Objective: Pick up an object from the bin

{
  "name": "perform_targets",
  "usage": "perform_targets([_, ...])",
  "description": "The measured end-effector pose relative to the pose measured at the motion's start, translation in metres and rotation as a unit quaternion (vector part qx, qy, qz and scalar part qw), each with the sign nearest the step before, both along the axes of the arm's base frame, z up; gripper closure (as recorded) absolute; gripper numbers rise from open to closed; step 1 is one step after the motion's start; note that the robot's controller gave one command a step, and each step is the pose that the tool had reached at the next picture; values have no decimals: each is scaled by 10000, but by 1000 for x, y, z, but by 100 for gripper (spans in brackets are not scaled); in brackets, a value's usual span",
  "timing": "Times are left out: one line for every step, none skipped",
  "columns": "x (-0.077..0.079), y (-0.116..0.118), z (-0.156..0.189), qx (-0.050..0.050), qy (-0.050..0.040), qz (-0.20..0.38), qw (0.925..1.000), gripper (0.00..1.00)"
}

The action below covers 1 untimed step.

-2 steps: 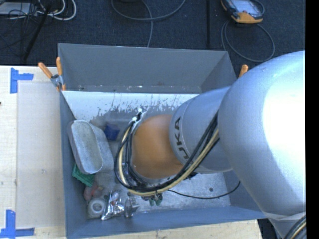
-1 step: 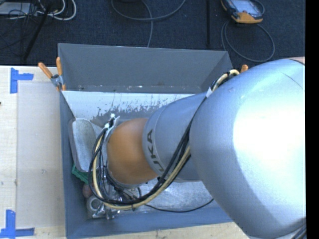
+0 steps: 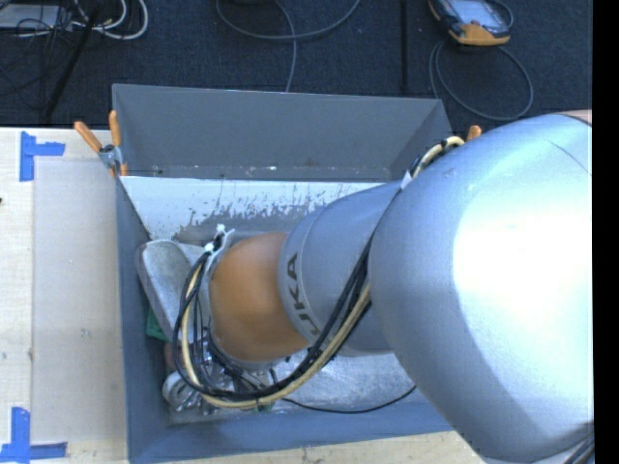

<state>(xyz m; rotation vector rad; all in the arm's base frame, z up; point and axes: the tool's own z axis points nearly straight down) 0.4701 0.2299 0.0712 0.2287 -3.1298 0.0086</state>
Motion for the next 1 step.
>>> perform_targets([9,-75,151,29,-38,1303,9915,100])
